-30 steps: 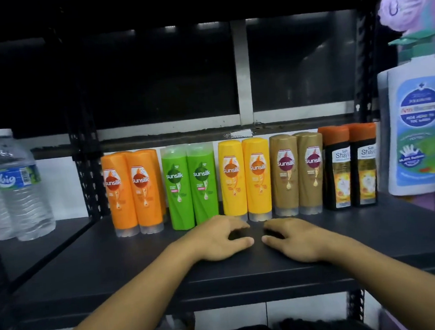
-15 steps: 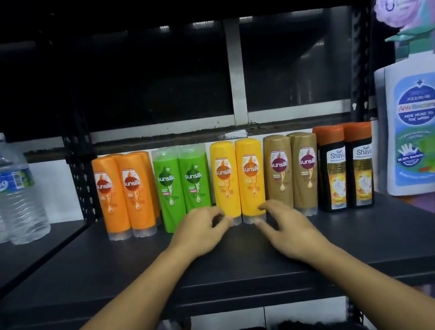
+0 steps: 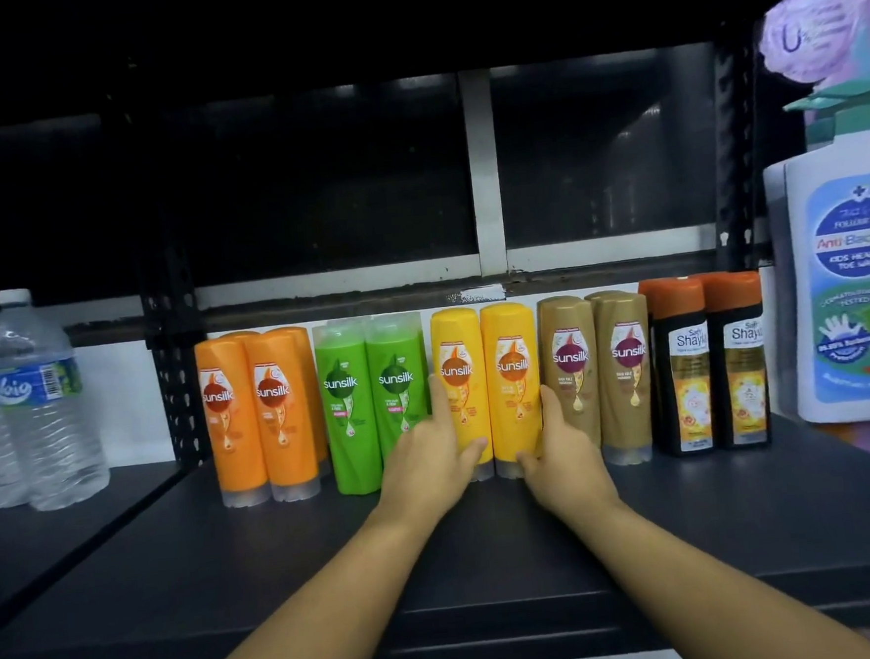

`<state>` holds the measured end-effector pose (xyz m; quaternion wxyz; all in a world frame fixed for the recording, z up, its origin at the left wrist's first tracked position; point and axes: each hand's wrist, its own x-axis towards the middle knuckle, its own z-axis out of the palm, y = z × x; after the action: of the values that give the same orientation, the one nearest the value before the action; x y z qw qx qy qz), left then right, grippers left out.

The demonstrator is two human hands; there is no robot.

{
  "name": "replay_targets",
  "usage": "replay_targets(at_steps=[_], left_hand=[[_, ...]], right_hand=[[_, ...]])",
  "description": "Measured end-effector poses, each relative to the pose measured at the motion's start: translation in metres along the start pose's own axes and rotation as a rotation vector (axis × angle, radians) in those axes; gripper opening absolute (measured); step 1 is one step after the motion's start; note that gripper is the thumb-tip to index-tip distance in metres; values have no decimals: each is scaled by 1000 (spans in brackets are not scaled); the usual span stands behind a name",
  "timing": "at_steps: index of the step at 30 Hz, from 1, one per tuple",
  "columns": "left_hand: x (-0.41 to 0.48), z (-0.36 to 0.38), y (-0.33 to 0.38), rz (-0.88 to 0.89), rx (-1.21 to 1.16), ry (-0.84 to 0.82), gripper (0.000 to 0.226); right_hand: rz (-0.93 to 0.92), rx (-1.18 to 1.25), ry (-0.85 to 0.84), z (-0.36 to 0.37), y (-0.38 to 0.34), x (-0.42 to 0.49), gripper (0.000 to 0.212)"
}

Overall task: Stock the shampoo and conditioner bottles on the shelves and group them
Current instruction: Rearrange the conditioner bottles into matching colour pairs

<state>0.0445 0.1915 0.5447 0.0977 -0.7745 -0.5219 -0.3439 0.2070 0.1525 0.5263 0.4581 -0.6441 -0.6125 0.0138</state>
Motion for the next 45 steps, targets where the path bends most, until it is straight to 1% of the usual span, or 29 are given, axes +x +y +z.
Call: replay_targets(at_steps=[8,10,14,22,25,27,28,31,33,34,36,38,41,43,45], left_hand=[[2,11,-5,33,-5,37,105],[2,12,-6,40,-1,48,107],[1,14,-6,63,34,55,109],[1,13,-4,60,78,72,109],[-2,9,-2,52,96,77,103],[-5,6,-2,85,94,91,91],[-7,5,-1,131,93,85,82],[-13,3,0,329,93,-38,47],[-15,6,-2,434,26,-161,34],[-16,8,-3,464,-12,-232,33],[-16,10,-3,494,-102,-351,39],[-17,9,4,504,-171,-432,45],[-14,4,27,525,-130,-547,53],[-12,4,45,520,-97,-626,60],[-11,8,63,510,-71,-677,68]], right_hand=[[-6,-123,-19,7,3,6,77],[-7,-138,10,7,6,9,69],[15,-162,43,9,6,11,38],[26,-154,69,10,6,11,27],[29,-171,81,9,5,8,22],[21,-186,80,7,4,5,20],[12,-202,77,6,3,3,19],[4,-254,12,-2,0,-6,18],[7,-323,-81,-12,2,-15,23],[18,-364,-146,-18,4,-20,26],[22,-428,-280,-37,11,-30,32],[-13,-448,-393,-59,21,-40,35],[-54,-459,-560,-97,28,-52,42],[-22,-490,-615,-118,32,-54,45],[27,-513,-630,-131,39,-51,46]])
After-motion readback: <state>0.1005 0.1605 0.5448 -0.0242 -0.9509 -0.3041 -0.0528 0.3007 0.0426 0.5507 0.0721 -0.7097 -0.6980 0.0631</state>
